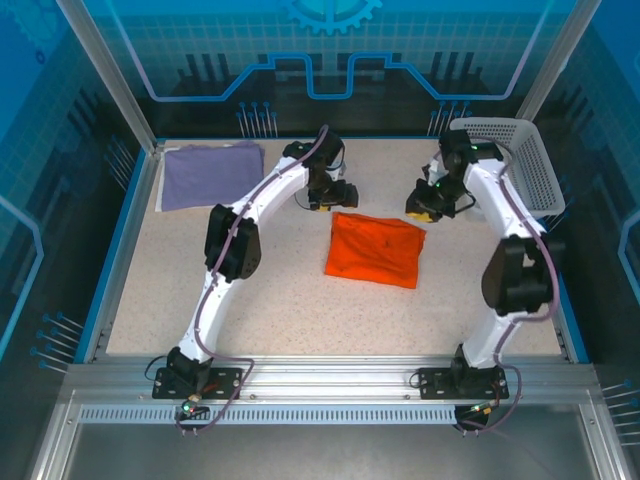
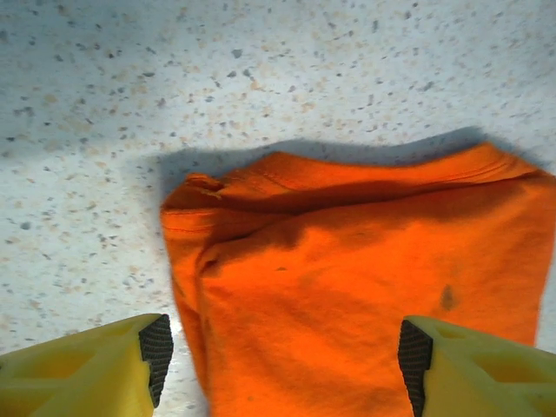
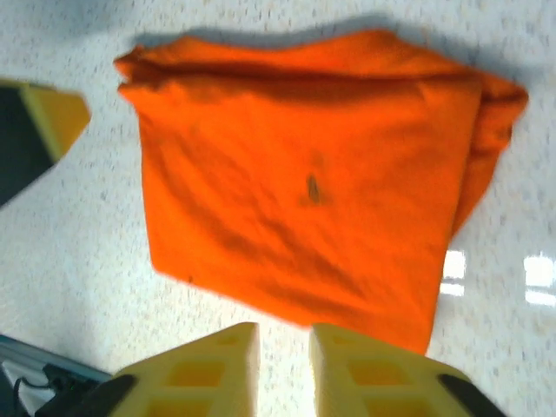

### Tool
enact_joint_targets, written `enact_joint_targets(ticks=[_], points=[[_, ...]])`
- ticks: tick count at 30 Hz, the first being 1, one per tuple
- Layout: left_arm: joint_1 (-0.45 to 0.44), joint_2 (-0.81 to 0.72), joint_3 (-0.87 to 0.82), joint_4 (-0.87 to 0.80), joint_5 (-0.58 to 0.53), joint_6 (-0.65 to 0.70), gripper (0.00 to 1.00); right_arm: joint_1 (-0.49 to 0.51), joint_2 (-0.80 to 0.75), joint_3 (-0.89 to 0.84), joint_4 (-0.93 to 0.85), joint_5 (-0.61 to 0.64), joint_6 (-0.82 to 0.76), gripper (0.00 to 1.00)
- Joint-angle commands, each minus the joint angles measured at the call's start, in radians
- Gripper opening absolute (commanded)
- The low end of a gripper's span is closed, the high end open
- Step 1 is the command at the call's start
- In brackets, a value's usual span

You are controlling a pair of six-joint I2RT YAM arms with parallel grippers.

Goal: Fold and stack the t-shirts

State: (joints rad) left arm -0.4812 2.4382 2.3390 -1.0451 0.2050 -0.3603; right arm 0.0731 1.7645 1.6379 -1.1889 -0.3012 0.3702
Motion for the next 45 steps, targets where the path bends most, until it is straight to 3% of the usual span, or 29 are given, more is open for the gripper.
enact_joint_targets(ticks=[1,5,16,24,30,35,39,45], points=[[0.006,0.06,0.04,-0.035,-0.084,0.09,0.72,-0.003,-0.133,-0.108,-0.086,-0.022,-0.025,0.38],[0.02,0.103,0.057,0.001,-0.085,0.072,0.76,-0.009,-0.325,-0.24,-0.117,-0.025,-0.021,0.47],[0.007,0.218,0.094,0.011,-0.027,0.036,0.62,-0.087,-0.667,-0.44,-0.244,-0.021,0.024,0.49],[-0.032,0.235,0.051,0.027,-0.029,-0.014,0.52,-0.154,-0.732,-0.424,-0.312,-0.014,0.01,0.49],[-0.067,0.127,-0.118,0.141,-0.006,-0.058,0.58,-0.165,-0.767,-0.445,-0.32,-0.032,0.018,0.49],[-0.063,0.094,-0.131,0.16,0.034,-0.045,0.65,-0.165,-0.777,-0.456,-0.321,-0.047,0.016,0.49],[-0.063,0.092,-0.136,0.163,0.102,-0.038,0.62,-0.165,-0.787,-0.462,-0.329,-0.046,0.009,0.49],[-0.066,0.052,-0.219,0.196,0.104,-0.039,0.55,-0.167,-0.826,-0.494,-0.346,-0.035,0.003,0.49]])
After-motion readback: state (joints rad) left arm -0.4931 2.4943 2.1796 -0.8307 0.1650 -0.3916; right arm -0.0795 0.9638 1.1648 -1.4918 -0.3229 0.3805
